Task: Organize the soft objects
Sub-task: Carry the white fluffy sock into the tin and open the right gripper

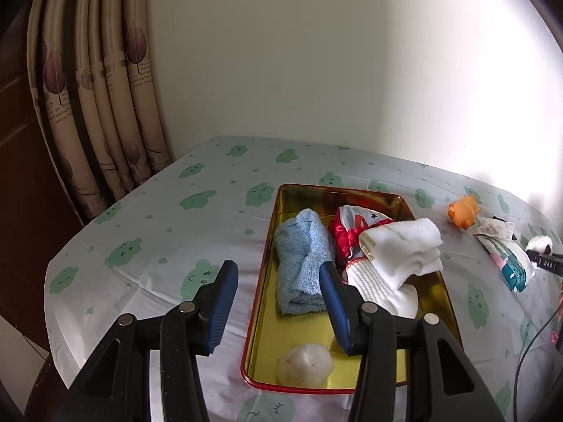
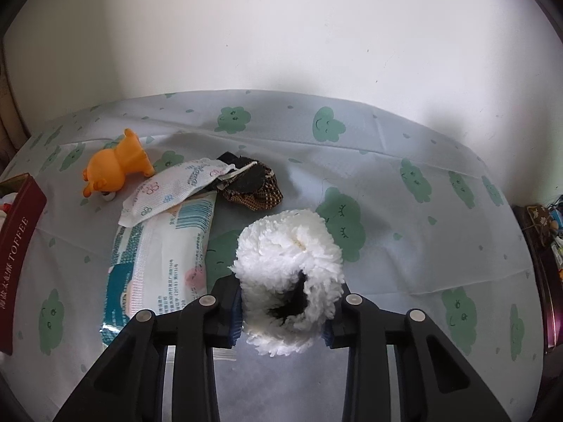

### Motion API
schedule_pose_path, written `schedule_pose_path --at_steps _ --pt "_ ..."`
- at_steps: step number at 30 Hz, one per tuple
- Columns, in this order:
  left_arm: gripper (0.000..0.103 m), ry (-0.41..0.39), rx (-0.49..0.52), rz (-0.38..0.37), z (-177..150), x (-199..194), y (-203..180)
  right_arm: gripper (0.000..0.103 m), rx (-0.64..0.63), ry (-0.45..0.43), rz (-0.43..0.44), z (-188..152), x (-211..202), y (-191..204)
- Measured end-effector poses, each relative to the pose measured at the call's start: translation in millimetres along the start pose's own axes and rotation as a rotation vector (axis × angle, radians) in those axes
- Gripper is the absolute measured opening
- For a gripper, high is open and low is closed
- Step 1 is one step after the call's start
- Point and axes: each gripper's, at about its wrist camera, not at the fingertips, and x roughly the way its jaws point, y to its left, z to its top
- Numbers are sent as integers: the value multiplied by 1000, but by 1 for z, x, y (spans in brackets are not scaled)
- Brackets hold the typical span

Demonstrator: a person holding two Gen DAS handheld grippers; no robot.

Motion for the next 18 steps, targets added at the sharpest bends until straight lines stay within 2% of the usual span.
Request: schedule_pose_path --at_steps 9,18 --pt "49 3 -12 -10 0 0 1 30 -39 -53 77 8 -41 22" --pt "49 -11 -14 4 0 -3 2 30 -147 -88 204 12 -72 93"
